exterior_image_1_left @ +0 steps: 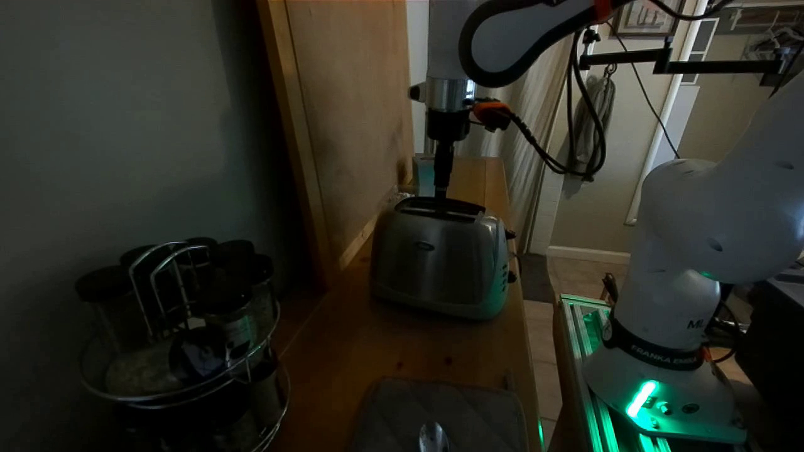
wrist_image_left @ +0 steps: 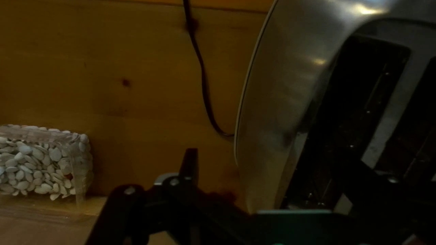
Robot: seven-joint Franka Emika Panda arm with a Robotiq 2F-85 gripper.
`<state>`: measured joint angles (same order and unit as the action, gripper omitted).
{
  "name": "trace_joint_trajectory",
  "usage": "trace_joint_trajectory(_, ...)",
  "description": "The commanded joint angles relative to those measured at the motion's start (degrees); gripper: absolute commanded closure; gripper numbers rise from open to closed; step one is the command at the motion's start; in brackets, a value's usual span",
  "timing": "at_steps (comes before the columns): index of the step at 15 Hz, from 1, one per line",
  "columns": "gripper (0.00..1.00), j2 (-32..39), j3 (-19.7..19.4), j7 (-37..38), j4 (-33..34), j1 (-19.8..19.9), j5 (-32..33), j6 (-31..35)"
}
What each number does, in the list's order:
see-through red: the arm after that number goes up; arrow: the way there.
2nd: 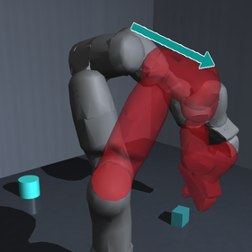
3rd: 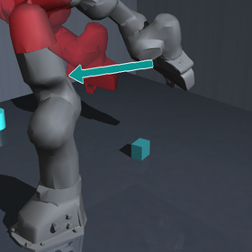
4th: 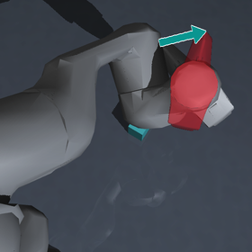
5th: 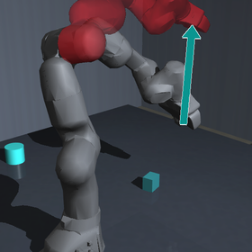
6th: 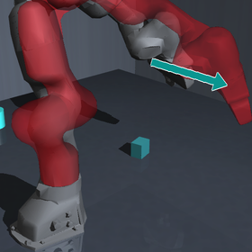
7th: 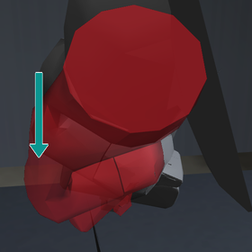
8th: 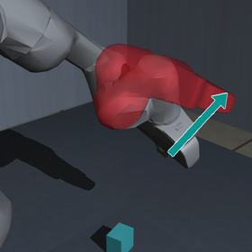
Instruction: Turn the toaster to the right until it is fully horizontal to the counter
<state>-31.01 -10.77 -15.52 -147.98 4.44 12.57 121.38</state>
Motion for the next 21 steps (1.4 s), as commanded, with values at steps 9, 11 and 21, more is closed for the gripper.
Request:
trace_joint_trajectory(9,0.00,4.74,-0.44,-2.33,-0.16,0.87,-0.68,4.50)
trace_joint_trajectory(11,0.00,4.74,-0.45,-2.38,-0.15,0.86,-0.68,4.50)
trace_joint_trajectory(21,0.34,1.83,-1.61,-6.47,-1.99,0.07,-1.91,3.87)
